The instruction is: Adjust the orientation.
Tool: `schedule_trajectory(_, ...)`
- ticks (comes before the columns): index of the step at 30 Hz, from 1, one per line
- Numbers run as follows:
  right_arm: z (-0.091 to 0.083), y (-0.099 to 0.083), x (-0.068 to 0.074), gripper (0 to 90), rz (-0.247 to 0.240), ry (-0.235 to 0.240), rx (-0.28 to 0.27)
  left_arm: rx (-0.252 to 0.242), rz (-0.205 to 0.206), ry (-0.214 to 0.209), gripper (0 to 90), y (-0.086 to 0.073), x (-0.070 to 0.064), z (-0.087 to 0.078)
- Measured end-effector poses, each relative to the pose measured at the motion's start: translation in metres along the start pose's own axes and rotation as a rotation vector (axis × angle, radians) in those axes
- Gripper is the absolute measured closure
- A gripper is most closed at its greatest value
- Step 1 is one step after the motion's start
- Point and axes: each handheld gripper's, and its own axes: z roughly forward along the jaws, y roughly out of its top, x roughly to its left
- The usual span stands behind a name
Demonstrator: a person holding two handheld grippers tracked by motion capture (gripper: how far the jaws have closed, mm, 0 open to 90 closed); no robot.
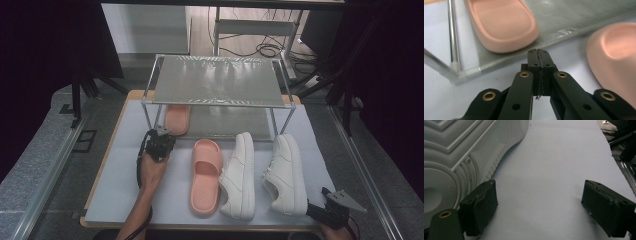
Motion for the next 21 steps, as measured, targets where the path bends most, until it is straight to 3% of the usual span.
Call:
schedule_trajectory(10, 0.000, 0.000, 0.000, 12.7, 0.000, 0.000, 0.001, 0.016, -0.002, -0.041, 84.3, -0.014, -0.006, -0.019)
schedule_trajectory(21, 0.000, 0.000, 0.000, 12.7, 0.000, -0.001, 0.001, 0.012, 0.026, -0.112, 76.6, -0.027, -0.027, -0.050)
